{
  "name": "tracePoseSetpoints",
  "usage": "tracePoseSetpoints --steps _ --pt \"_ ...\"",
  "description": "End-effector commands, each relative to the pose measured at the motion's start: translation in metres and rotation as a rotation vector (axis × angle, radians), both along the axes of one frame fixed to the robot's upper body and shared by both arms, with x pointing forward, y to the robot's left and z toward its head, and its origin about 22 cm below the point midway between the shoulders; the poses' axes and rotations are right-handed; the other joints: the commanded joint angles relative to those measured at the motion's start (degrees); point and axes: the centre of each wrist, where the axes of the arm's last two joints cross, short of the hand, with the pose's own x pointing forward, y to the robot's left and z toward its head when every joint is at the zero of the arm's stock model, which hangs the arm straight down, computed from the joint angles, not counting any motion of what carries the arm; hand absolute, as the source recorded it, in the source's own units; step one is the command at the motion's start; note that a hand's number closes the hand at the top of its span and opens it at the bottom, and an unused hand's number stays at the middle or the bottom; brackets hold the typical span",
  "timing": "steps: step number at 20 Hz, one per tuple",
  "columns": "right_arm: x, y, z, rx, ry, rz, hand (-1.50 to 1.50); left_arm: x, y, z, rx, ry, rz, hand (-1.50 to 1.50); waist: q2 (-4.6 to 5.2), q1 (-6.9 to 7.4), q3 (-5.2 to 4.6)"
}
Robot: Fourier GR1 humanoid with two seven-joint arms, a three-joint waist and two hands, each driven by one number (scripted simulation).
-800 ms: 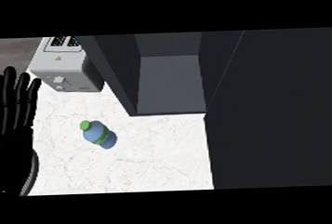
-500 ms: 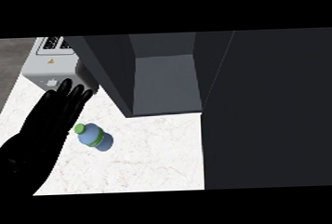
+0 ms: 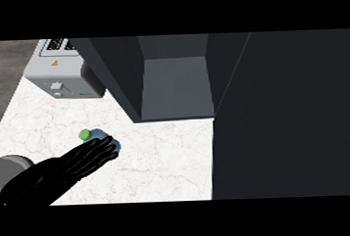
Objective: Pick up the bottled water, place it into the cabinet and close the cabinet
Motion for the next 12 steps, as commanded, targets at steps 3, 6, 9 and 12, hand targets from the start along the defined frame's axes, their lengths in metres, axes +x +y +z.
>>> tracePoseSetpoints --steps 3,6,9,12 --pt "-0.023 -0.008 -0.002 0.022 0.063 0.007 -1.5 0.015 0.094 0.023 0.008 0.052 -0.068 -1.5 -0.31 0.85 0.05" --pt "-0.028 -0.02 -0.018 0.066 0.057 0.015 -1.5 0.023 0.105 0.01 -0.012 0.079 -0.107 -1.5 -0.33 1.05 0.08" --pt "-0.053 -0.027 -0.007 0.048 0.07 0.007 -1.5 0.018 0.117 0.001 0.001 0.086 -0.085 -1.5 -0.44 1.16 0.06" --pt "-0.042 -0.014 -0.016 0.044 0.055 0.017 -1.5 0.041 0.128 0.0 -0.004 0.101 -0.101 -1.5 -0.34 1.07 0.05"
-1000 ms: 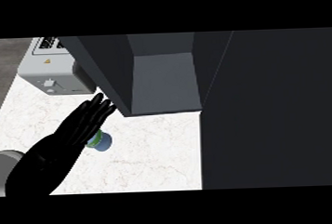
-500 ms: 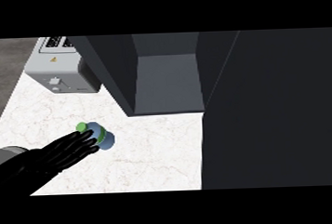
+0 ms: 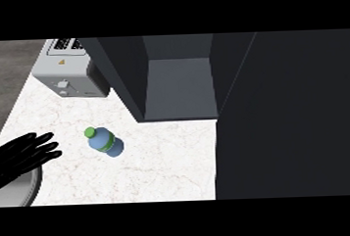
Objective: Pick up the bottled water, place it into the cabinet and close the cabinet
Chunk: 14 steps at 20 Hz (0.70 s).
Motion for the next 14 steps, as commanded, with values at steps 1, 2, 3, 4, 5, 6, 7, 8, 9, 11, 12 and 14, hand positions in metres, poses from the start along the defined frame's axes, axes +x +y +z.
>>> tracePoseSetpoints --steps 1,2,3,4,5,6,7,8,9,11,12,14 --pt "-0.001 -0.018 -0.011 -0.011 0.01 0.023 -1.5 0.029 0.016 -0.002 0.022 -0.001 -0.006 -1.5 0.29 -0.39 -0.28" --pt "-0.012 -0.007 0.007 -0.01 0.015 0.01 -1.5 0.02 0.013 -0.002 0.013 -0.003 -0.002 -1.5 0.18 -0.09 -0.29" --pt "-0.02 -0.008 0.002 -0.017 -0.013 0.008 -1.5 0.007 0.023 -0.01 0.029 -0.006 0.0 -1.5 0.13 -0.02 -0.29" --pt "-0.005 0.002 -0.01 -0.024 -0.006 0.016 -1.5 0.022 0.035 -0.008 -0.015 -0.012 0.007 -1.5 0.28 -0.21 -0.3" --pt "-0.013 -0.003 -0.017 -0.022 0.013 0.017 -1.5 0.011 0.034 -0.002 0.001 -0.028 -0.021 -1.5 0.18 -0.03 -0.28" --pt "-0.028 -0.017 -0.003 -0.022 -0.005 0.006 -1.5 0.012 0.026 -0.011 -0.004 -0.02 -0.02 -1.5 0.14 -0.28 -0.28" --pt "-0.027 0.0 0.001 -0.014 -0.009 0.011 -1.5 0.028 0.014 -0.002 -0.007 -0.029 -0.001 -1.5 0.18 -0.39 -0.29" --pt "-0.013 0.001 -0.009 -0.025 -0.014 0.009 -1.5 0.018 0.042 -0.007 -0.008 -0.036 -0.004 -1.5 0.26 -0.12 -0.31" --pt "-0.02 0.0 -0.005 -0.029 -0.016 0.013 -1.5 0.024 0.021 -0.03 -0.013 -0.015 -0.003 -1.5 0.26 -0.35 -0.33" --pt "-0.002 -0.006 -0.012 -0.024 -0.018 0.001 -1.5 0.034 0.023 -0.016 -0.016 -0.021 0.02 -1.5 0.38 -0.21 -0.3" --pt "-0.021 -0.002 -0.018 -0.006 -0.011 0.028 -1.5 0.033 0.02 -0.027 -0.028 -0.012 0.045 -1.5 0.29 -0.65 -0.31" --pt "-0.031 0.0 -0.024 -0.029 -0.027 0.013 -1.5 0.032 0.027 -0.022 -0.018 -0.02 0.072 -1.5 0.19 -0.64 -0.3"
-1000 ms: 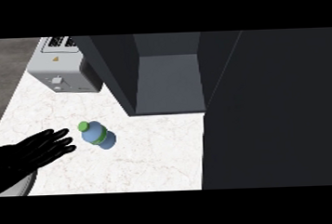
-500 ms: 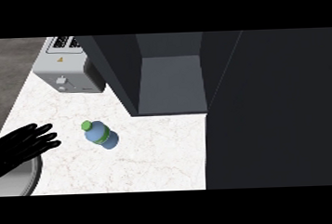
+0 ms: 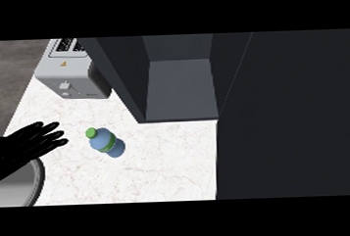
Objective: Pick up the bottled water, place it into the cabinet and close the cabinet
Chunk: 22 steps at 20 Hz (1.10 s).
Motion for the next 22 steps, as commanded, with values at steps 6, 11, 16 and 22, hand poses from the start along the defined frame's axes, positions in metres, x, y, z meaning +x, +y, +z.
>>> tracePoseSetpoints --steps 6,11,16,22 --pt "-0.002 -0.012 0.013 -0.024 -0.029 0.003 -1.5 0.029 0.028 -0.015 0.027 -0.002 0.089 -1.5 1.04 -0.73 -1.17" --pt "-0.007 0.007 0.004 -0.024 -0.01 0.02 -1.5 0.054 0.007 -0.025 0.065 -0.011 0.083 -1.5 0.9 -0.63 -1.14" --pt "-0.013 0.003 0.005 -0.011 -0.025 0.039 -1.5 0.061 0.009 -0.043 0.103 0.006 0.087 -1.5 0.98 -0.78 -1.17" --pt "-0.018 0.0 -0.006 -0.003 -0.008 0.027 -1.5 0.074 -0.007 -0.055 0.138 0.021 0.083 -1.5 1.12 -1.14 -1.21"
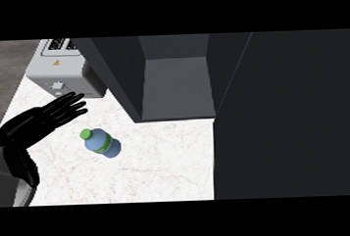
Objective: Pick up the bottled water, place it into the cabinet and close the cabinet
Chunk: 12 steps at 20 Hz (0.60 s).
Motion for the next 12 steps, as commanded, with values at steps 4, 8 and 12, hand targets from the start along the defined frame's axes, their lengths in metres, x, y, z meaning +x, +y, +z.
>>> tracePoseSetpoints --steps 4,8,12 --pt "-0.008 0.008 -0.01 0.008 0.0 0.01 -1.5 0.015 -0.02 -0.027 0.0 0.043 -0.046 -1.5 0.34 -0.92 -0.18" --pt "-0.011 -0.006 0.0 0.006 -0.019 0.009 -1.5 0.002 -0.013 -0.047 -0.016 0.077 -0.026 -1.5 0.42 -0.72 -0.21" --pt "-0.007 0.003 -0.001 0.009 -0.009 0.005 -1.5 0.008 -0.031 -0.062 -0.001 0.129 -0.052 -1.5 0.35 -0.43 -0.18"
